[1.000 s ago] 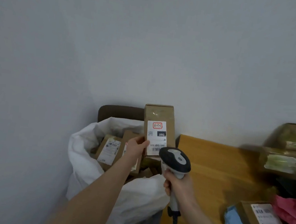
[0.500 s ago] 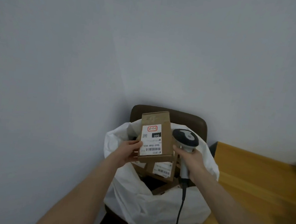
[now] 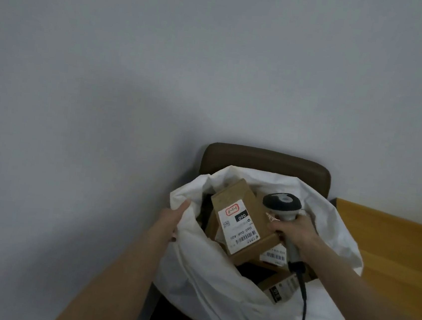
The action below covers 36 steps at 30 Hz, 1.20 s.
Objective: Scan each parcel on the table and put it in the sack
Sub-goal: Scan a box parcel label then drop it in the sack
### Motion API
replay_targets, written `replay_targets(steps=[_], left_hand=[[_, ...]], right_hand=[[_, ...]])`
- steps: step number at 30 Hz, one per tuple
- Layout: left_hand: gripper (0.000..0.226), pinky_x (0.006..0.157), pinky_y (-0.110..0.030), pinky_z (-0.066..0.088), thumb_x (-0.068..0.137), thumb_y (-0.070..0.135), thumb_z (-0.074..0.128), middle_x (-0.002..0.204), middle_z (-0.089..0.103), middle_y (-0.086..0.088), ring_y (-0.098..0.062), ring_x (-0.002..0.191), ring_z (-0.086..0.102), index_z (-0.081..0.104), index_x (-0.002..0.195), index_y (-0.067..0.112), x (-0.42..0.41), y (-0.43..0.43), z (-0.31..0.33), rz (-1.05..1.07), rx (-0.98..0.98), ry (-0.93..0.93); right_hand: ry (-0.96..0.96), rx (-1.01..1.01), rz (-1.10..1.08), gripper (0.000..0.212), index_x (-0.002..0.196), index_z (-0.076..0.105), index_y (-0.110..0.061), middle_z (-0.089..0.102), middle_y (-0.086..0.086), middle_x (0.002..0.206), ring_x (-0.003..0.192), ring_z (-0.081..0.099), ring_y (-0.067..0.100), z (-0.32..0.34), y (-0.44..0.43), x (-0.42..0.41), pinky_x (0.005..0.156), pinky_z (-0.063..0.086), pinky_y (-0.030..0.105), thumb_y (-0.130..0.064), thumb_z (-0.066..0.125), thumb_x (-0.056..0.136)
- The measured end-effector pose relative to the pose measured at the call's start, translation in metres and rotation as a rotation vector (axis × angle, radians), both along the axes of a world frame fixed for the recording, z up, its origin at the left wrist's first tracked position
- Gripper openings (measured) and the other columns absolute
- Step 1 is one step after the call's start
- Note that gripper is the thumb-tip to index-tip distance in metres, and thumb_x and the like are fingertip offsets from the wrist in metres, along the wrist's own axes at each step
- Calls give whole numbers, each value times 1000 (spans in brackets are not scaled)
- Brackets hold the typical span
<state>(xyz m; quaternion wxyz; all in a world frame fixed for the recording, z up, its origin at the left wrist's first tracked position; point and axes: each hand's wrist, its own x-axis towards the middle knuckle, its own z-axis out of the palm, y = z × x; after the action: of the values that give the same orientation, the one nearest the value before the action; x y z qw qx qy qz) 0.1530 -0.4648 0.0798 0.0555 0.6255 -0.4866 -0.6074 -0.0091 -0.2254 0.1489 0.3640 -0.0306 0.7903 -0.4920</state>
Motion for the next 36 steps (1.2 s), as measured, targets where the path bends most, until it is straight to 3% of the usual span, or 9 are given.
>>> replay_targets(steps=[2,6,11,16,19,24,28,33,36], left_hand=[[64,98,-51,47,88,34,67,131,53,-22,-38,115,55,44,137,0,2,-8,1,11,20,122],[31,72,-34,52,91,29,61,98,67,-15,-28,88,63,65,108,2,1,-33,31,-130,-400,160],[17,60,-26,45,91,24,61,69,62,1,-16,68,58,68,82,11,10,-34,45,-173,-510,212],[10,66,-31,48,92,21,59,81,65,-5,-19,75,60,65,86,15,14,-40,37,-131,-538,179],[14,60,-27,44,92,19,56,79,62,-5,-25,79,60,66,90,8,15,-40,29,-144,-589,71],[50,102,-40,39,94,23,57,136,45,-18,-34,122,47,43,139,6,-23,-24,35,-239,-687,-160],[54,110,-39,32,93,26,57,144,36,-15,-31,130,38,37,143,15,-58,4,51,-555,-1097,-376],[46,99,-37,45,94,20,56,142,38,-9,-25,128,41,44,138,19,-100,88,58,-961,-1111,-232],[44,99,-37,46,93,21,58,138,41,-8,-25,123,46,45,135,20,-118,156,61,-1173,-1153,-218]], right_hand=[[52,58,40,18,88,65,-1,70,24,88,69,64,26,-4,-14,2,61,54,33,1,74,73],[113,85,76,23,88,62,-10,69,11,86,80,67,24,-14,-57,6,76,57,38,-10,79,72],[213,156,285,26,86,55,-21,65,1,87,83,64,17,-43,-115,35,78,56,35,-26,79,77],[162,140,344,26,77,54,-23,63,-1,76,70,59,13,-82,-133,65,53,40,24,-38,76,79],[125,115,253,24,81,57,-18,65,3,79,71,62,15,-84,-123,55,54,45,25,-35,75,81],[74,1,51,17,81,62,-11,69,5,71,59,66,14,-59,-81,26,54,52,25,-24,72,86],[-8,-34,-131,27,86,63,-7,69,11,67,54,63,19,-30,-31,10,55,53,30,-32,71,86],[-193,-184,-401,27,87,58,-3,60,12,61,49,54,22,0,46,5,57,53,33,-27,71,86],[-303,-289,-488,25,88,53,-3,54,10,58,42,48,18,11,102,12,44,42,26,-24,65,92]])
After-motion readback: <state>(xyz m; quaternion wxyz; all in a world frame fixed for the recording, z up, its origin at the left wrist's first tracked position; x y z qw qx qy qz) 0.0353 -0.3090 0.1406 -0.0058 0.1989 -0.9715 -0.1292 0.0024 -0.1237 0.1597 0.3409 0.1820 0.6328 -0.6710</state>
